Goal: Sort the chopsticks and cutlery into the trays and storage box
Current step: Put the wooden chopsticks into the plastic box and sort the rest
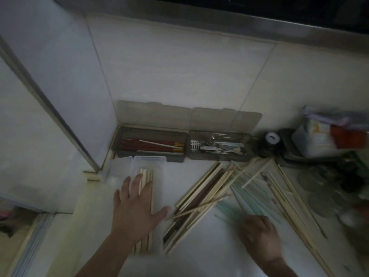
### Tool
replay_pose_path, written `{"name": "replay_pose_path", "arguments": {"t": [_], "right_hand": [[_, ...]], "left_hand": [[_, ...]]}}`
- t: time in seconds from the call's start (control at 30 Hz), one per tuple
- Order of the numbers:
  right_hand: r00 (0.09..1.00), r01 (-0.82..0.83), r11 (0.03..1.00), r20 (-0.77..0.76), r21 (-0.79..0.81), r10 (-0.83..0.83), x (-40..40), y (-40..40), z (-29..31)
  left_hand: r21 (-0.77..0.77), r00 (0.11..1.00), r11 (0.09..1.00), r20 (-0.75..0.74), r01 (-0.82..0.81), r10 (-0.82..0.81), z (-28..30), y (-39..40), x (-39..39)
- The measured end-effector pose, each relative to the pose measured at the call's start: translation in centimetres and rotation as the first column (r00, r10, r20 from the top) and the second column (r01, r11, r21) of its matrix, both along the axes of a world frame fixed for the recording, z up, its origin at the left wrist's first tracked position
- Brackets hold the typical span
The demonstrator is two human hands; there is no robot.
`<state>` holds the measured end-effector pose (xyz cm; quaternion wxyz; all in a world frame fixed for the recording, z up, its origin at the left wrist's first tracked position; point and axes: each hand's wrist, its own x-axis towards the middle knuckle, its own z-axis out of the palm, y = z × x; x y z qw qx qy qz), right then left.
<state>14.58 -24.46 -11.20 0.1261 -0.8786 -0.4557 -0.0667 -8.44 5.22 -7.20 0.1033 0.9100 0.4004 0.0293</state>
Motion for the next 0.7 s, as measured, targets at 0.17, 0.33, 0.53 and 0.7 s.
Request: {"name": "replay_pose_path", "arguments": {"t": [0.17, 0.33, 0.53, 0.7], "right_hand": [[0.980, 0.184, 0.980, -0.068, -0.071, -0.189, -2.3, -0.2, -0.7], [0.964, 0.202, 0.979, -0.177, -0.004, -0.200, -3.2, 2.2, 1.9], [0.870, 0.151, 0.965, -0.491, 0.215, -0.027, -2.0, 12.1, 6.8], [0.901, -0.172, 0.972, -0.373, 0.159, 0.220, -0.9, 24.1, 8.0]], "left_hand": [[0.013, 1.000, 1.000, -0.012, -0.001, 0.001, 0.2, -0.1, 0.1], [0.016, 1.000, 1.000, -0.006, -0.001, 0.002, 0.4, -0.1, 0.2], [0.018, 1.000, 1.000, 0.001, -0.011, 0.011, 0.2, -0.2, 0.2], [0.008, 0.998, 1.000, 0.069, 0.006, -0.007, -0.3, -0.4, 0.4]]}}
